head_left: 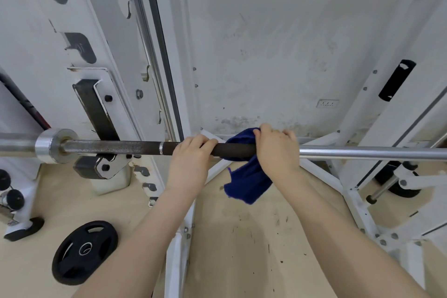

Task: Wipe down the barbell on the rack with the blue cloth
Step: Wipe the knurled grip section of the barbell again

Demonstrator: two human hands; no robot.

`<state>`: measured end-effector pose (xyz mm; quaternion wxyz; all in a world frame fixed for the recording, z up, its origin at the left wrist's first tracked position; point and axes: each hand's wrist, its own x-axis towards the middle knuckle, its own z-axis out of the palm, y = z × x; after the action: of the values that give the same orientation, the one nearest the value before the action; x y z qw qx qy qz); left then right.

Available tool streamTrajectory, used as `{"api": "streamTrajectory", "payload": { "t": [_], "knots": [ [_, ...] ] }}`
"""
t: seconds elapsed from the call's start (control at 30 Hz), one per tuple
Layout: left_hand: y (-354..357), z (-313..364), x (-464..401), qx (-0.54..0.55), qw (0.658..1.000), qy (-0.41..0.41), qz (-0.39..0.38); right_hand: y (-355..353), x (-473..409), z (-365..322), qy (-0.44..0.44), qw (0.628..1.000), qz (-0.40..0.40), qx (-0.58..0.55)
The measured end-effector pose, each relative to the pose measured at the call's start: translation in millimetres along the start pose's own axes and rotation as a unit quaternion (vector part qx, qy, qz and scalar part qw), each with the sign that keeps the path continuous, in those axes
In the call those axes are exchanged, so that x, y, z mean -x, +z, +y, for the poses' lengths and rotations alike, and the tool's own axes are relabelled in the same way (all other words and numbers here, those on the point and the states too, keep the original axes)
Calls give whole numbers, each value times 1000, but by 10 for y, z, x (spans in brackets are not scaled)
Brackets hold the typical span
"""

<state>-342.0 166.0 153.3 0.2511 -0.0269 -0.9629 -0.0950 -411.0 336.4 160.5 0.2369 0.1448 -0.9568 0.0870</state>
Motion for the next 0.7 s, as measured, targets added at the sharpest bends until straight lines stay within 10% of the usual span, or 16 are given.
{"api": "streamTrajectory", "payload": {
  "t": [0.7],
  "knots": [
    [-8, 72, 1, 52, 998, -46, -12, -140, -61, 461, 20, 985, -86, 146]
  ]
}}
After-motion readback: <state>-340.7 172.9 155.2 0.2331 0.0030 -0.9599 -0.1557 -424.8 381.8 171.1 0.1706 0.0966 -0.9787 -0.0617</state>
